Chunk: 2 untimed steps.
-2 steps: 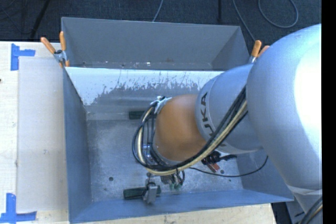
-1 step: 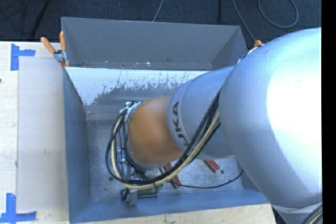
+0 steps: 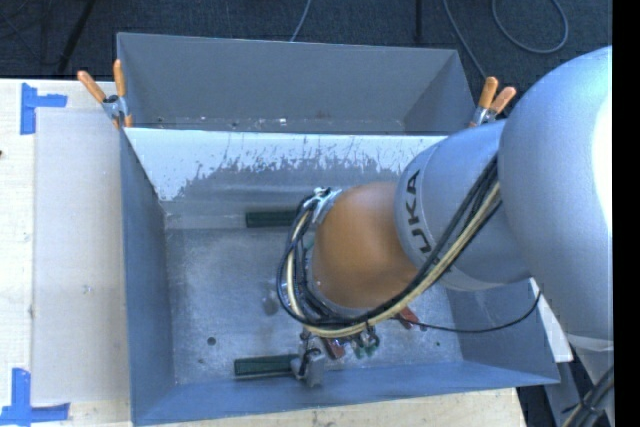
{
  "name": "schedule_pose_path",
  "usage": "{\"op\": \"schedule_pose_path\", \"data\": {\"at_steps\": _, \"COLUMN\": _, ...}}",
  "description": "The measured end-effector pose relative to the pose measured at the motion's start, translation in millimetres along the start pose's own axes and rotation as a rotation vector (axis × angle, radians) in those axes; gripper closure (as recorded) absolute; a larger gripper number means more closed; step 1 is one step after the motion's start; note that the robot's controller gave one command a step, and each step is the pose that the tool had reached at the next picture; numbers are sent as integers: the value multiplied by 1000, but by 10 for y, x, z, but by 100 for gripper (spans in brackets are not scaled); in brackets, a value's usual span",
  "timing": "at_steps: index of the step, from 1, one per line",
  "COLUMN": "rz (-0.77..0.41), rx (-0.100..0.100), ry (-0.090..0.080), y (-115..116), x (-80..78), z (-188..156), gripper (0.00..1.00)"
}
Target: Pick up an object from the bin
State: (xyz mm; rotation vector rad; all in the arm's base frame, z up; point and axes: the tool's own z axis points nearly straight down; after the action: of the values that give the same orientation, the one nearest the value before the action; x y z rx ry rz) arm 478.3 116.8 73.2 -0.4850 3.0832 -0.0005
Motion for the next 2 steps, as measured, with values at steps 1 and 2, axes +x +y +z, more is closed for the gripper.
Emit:
{"op": "schedule_pose_path", "data": {"at_steps": 1, "rz": 136, "rx": -3, "ry": 17, "y": 339, "x": -36, "z": -235, "gripper": 0}}
{"op": "schedule_pose_path", "data": {"at_steps": 2, "rz": 245, "rx": -1, "ry": 17, "y": 606, "x": -210, "z": 37, "gripper": 0}}
